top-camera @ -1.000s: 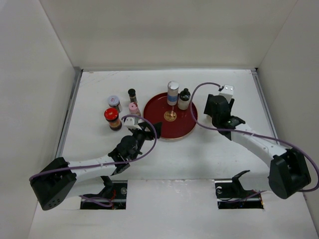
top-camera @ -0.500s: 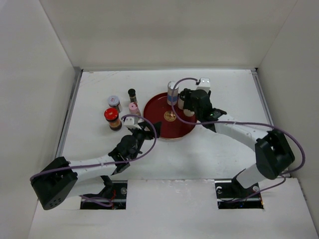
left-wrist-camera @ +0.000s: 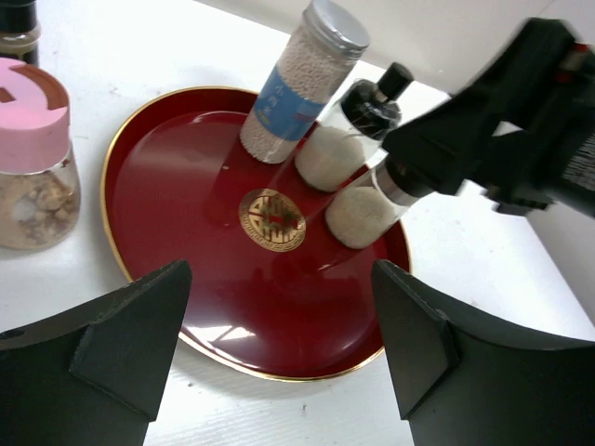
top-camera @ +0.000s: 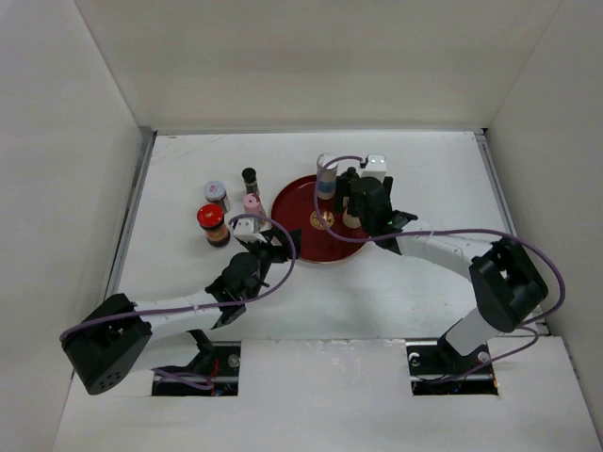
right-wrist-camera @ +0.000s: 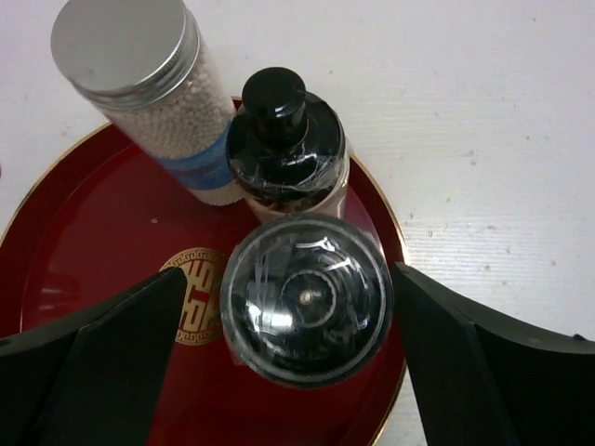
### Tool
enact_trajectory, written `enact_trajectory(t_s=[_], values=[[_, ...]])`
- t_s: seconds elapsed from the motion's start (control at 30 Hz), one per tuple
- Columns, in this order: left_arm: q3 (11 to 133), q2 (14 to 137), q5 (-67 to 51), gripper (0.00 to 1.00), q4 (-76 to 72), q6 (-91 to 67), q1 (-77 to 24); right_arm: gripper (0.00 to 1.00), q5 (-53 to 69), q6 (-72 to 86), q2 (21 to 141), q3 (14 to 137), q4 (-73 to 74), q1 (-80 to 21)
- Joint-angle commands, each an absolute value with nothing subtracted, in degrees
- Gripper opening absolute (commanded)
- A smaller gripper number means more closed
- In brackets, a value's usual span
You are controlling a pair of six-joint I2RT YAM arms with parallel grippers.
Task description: Organize the condiment bottles
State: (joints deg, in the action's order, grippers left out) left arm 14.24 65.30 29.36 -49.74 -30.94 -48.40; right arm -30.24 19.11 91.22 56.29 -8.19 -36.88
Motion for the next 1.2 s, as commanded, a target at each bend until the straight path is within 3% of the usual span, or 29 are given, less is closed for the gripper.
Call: enact_trajectory(t_s=[0.0, 0.2, 0.23, 0.4, 0.47, 0.53, 0.7, 0.77, 0.97, 1.17], values=[[17.4, 63.0, 29.4, 0.77, -48.6, -30.1, -47.2, 1.0, -31.4, 19.7, 84.7, 54.2, -12.3, -37.5], [28.0, 57.1, 33.5, 0.77, -26.8, -30.5, -45.8, 1.0, -31.8, 20.3, 72.9, 48.4, -11.3, -38.4], [30.0, 56.6, 34.5, 0.78, -23.1, -30.5, -45.0, 0.94, -31.9, 20.7, 71.2, 47.1, -11.5, -38.7], [37.2, 56.2, 40.2, 0.8, -9.7, -31.3, -40.7, 0.37, -31.6, 24.3, 64.3, 41.0, -12.4, -42.0], [39.5, 57.1, 42.9, 0.81, -5.4, -31.2, -39.3, 0.32, -31.4, 25.1, 62.0, 38.9, -12.8, -43.4], [42.1, 57.9, 45.3, 0.82, 0.1, -31.3, -37.4, 0.37, -30.6, 25.4, 60.6, 36.9, -14.2, -44.2], [45.3, 57.7, 47.7, 0.85, 9.8, -32.0, -32.3, 0.76, -27.3, 25.6, 59.5, 32.0, -20.4, -45.6], [45.4, 57.2, 47.2, 0.87, 12.6, -33.0, -29.1, 0.86, -27.2, 25.6, 59.4, 30.8, -21.6, -46.7], [45.4, 59.3, 40.4, 0.9, 15.6, -33.7, -20.7, 0.94, -27.3, 24.9, 59.9, 29.9, -23.5, -47.9], [44.8, 64.0, 35.3, 0.9, 14.7, -33.8, -17.5, 0.96, -27.0, 24.5, 61.6, 30.0, -24.3, -47.9]])
